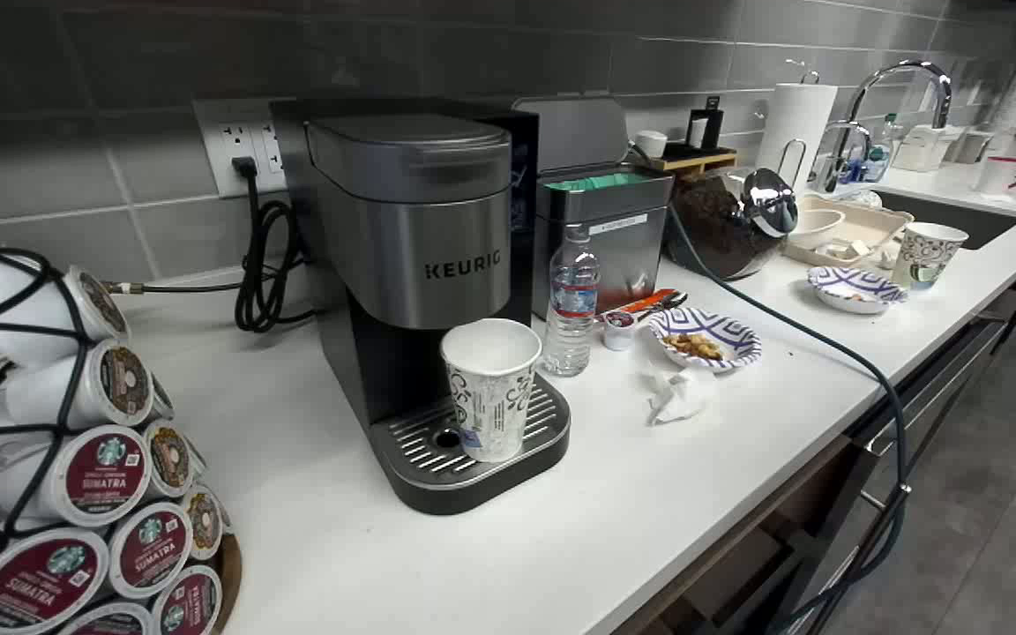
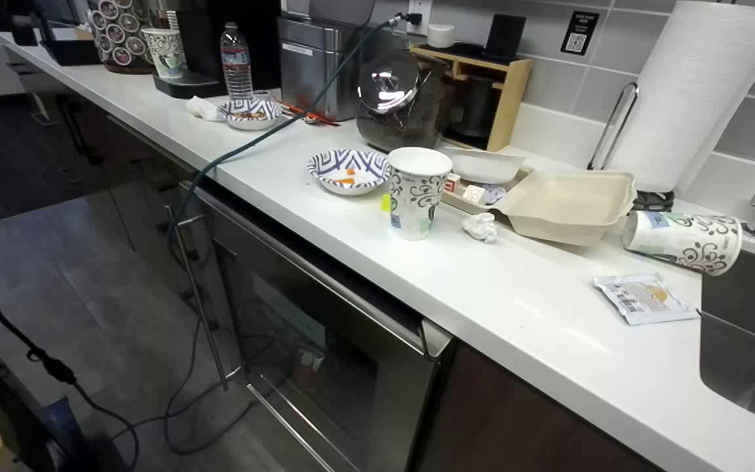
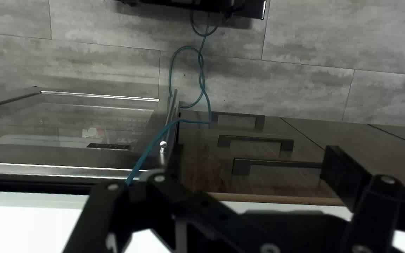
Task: Pick up one orange object from the black and white bowl and put it in the white bowl.
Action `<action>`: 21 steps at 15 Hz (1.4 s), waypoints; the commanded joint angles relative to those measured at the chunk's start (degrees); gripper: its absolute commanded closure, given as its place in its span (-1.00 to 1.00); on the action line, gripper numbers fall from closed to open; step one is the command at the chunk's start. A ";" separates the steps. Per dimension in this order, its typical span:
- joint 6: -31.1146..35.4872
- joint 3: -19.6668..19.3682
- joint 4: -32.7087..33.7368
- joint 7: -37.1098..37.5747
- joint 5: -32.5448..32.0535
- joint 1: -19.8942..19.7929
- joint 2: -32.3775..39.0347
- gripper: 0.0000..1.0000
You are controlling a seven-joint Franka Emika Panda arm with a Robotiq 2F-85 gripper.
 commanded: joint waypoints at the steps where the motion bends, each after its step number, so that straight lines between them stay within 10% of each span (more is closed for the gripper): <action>1: -0.12 0.09 0.10 -0.05 0.05 -0.10 0.01 -1.00; 7: 4.50 0.98 1.06 4.75 -1.17 -3.10 1.75 -1.00; 15: 32.86 3.70 9.19 15.34 -14.59 -15.29 20.70 -1.00; 21: 31.59 2.34 11.72 17.03 -17.93 -15.66 23.98 -1.00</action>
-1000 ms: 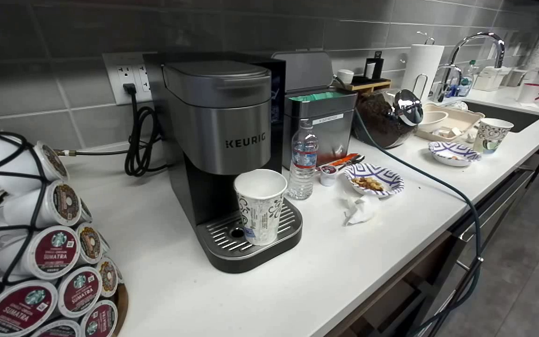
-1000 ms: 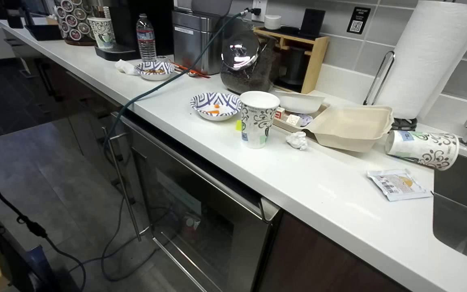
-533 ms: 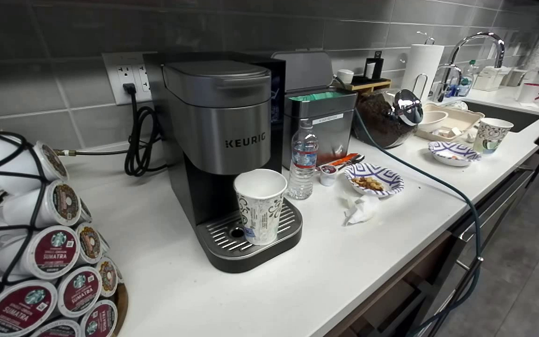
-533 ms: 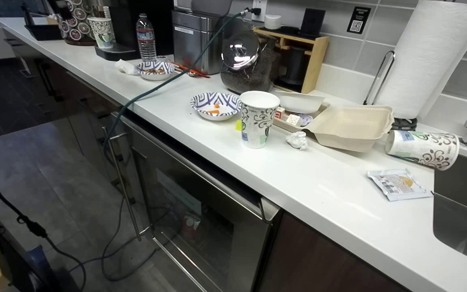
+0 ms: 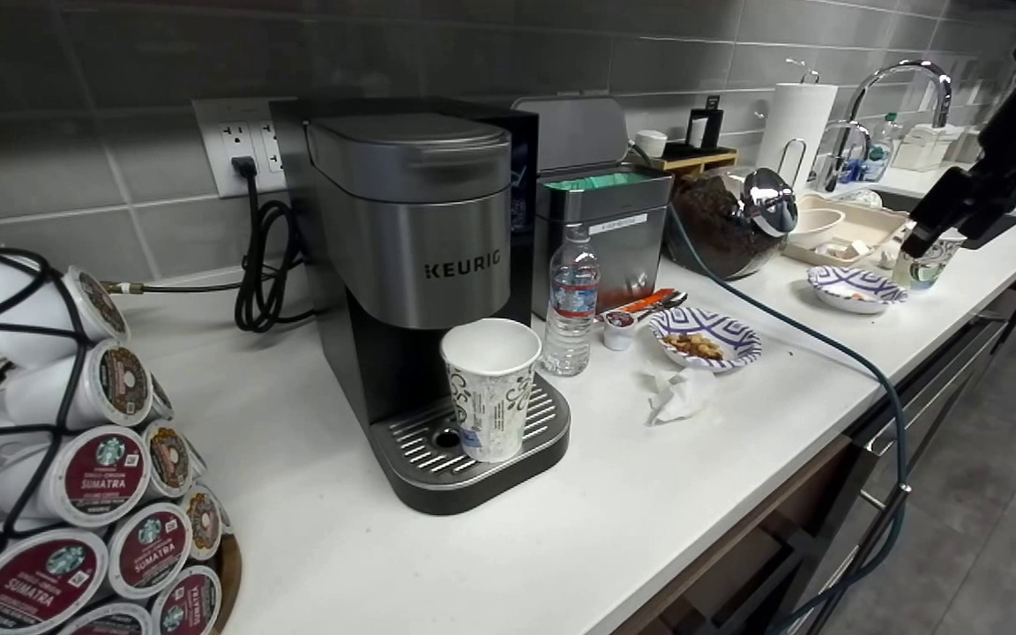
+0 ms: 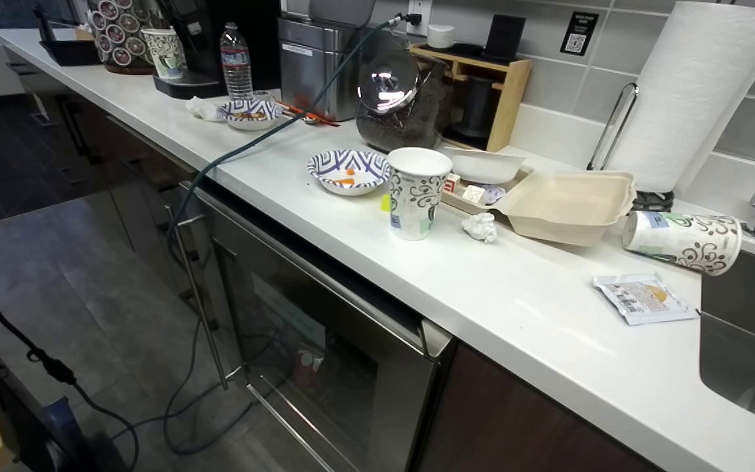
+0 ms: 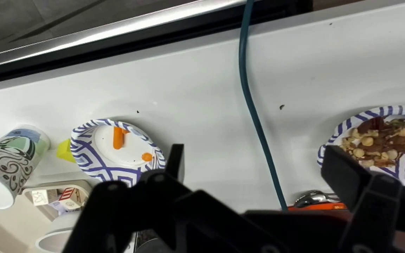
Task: Pick up one orange object from the black and white bowl and put it in the white bowl.
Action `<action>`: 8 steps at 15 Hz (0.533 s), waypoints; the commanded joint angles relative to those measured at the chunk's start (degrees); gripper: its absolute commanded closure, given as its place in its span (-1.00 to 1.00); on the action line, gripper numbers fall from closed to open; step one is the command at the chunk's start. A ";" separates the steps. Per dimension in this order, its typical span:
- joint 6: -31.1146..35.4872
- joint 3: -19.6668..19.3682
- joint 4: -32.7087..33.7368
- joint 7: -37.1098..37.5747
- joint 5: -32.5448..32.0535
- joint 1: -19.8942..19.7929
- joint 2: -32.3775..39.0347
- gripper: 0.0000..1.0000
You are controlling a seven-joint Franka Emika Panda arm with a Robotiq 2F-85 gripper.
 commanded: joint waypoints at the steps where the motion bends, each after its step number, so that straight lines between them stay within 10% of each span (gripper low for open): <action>1: -0.21 -1.29 0.41 0.53 -0.74 1.37 0.36 -1.00; 8: 2.38 -4.39 11.57 10.57 -6.24 -3.50 17.71 -1.00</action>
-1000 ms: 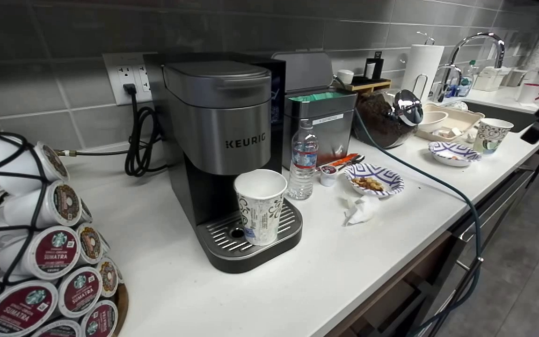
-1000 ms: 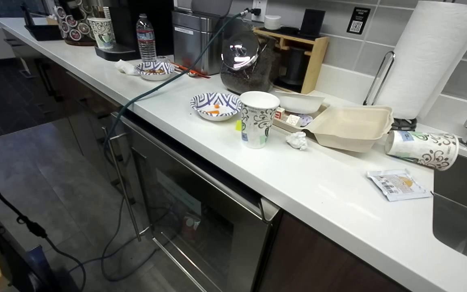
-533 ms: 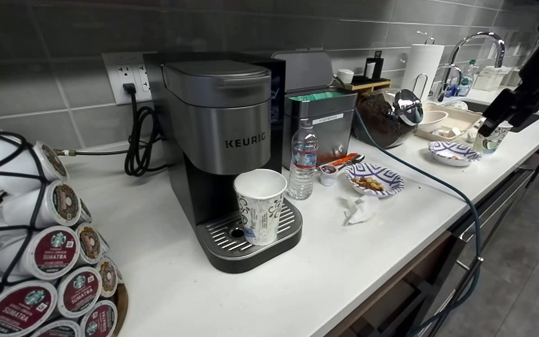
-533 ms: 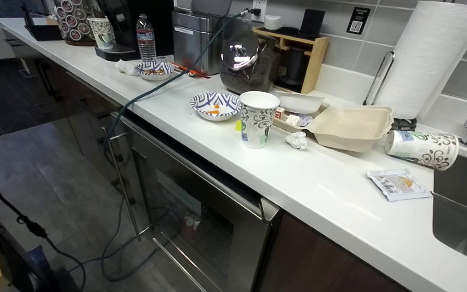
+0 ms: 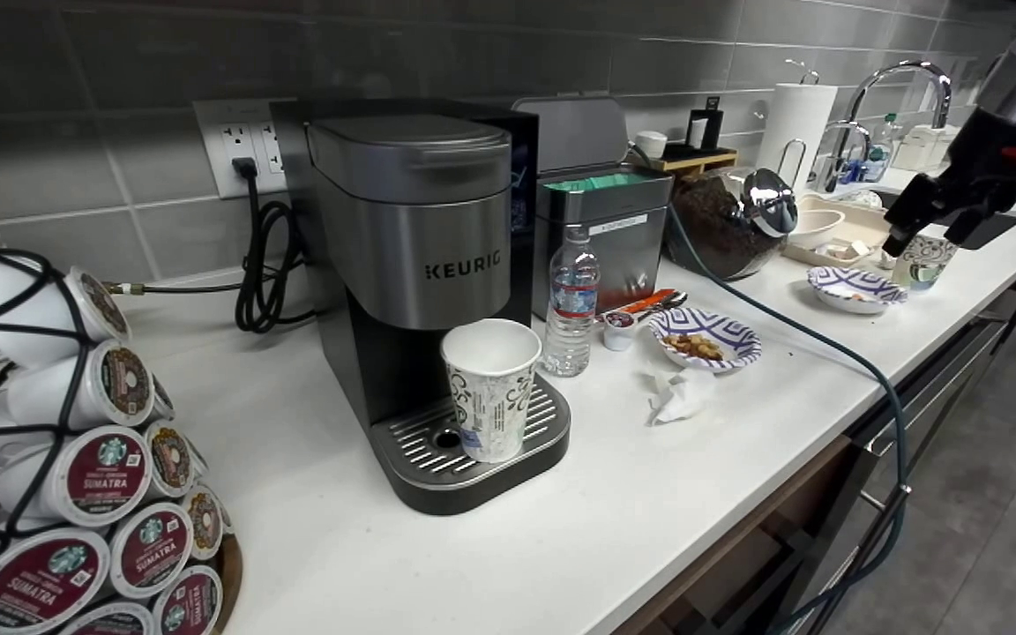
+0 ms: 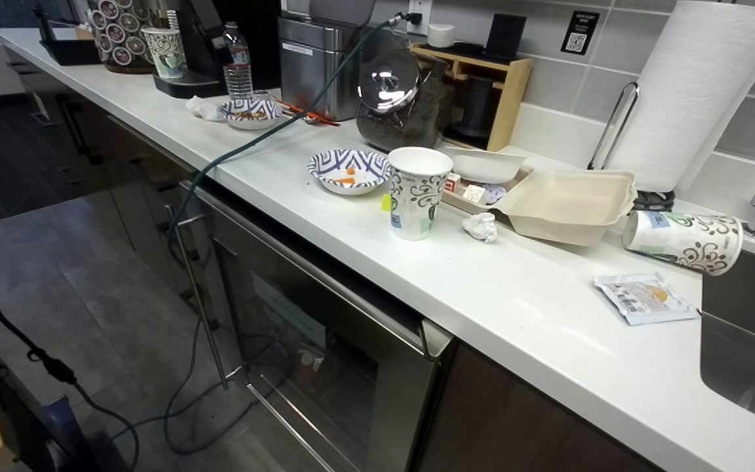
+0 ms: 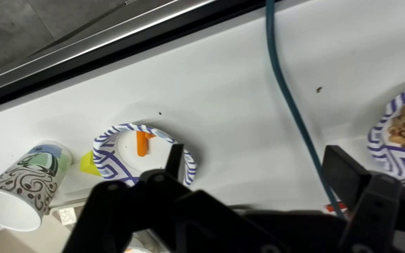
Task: Pick up one orange object from the black and white bowl and put it in the white bowl.
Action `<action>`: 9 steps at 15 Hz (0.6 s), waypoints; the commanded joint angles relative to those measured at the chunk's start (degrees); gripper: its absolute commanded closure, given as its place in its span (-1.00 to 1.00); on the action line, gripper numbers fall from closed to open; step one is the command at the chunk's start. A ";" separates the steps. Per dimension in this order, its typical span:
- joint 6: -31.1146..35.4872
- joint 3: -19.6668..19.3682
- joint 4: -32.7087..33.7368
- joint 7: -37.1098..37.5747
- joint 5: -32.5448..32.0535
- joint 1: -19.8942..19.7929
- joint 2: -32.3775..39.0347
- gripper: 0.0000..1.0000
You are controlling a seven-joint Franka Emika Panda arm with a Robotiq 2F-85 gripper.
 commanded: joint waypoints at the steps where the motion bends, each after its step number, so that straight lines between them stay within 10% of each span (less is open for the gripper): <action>1: 1.94 -3.40 9.06 7.27 -4.98 -1.80 13.87 -1.00; 9: 2.72 -14.14 19.77 7.60 -3.15 2.26 26.06 -1.00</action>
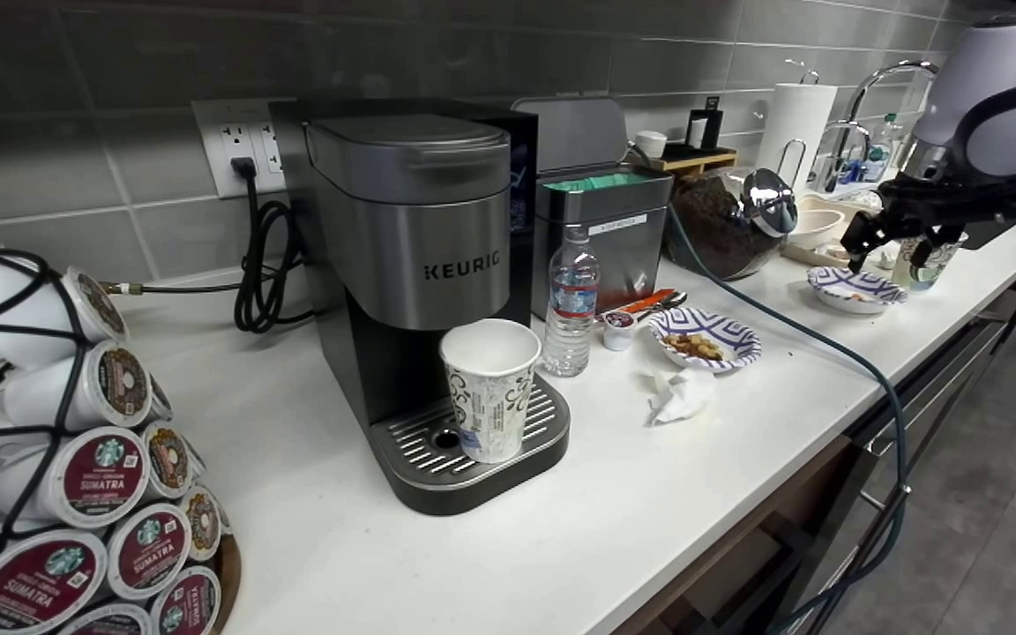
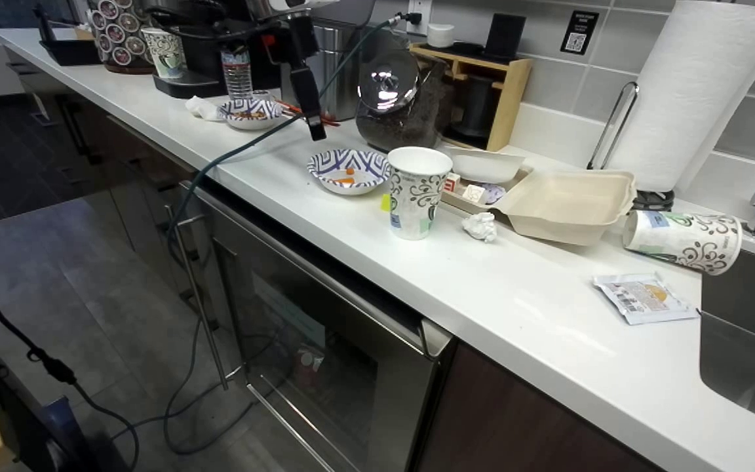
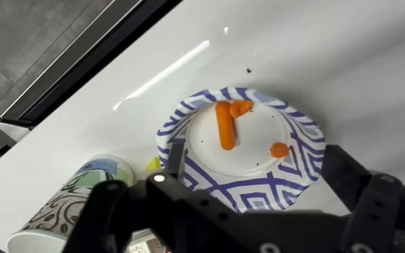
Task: Pick up one orange object from the black and white bowl and put it in the white bowl.
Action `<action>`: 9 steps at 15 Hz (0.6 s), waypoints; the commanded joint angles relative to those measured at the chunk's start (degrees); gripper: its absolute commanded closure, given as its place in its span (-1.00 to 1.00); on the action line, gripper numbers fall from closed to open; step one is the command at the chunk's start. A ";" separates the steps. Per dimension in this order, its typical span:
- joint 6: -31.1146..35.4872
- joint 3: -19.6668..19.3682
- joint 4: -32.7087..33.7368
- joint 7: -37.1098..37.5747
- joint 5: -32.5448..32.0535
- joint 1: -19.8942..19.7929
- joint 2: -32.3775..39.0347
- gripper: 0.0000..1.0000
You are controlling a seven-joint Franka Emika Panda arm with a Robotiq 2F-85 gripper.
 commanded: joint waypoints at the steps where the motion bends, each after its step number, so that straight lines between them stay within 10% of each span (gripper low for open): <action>1: 0.06 -3.22 0.97 -0.85 1.34 2.98 0.96 -1.00; 9: 0.37 -2.39 6.19 -26.15 12.49 -1.14 7.43 -1.00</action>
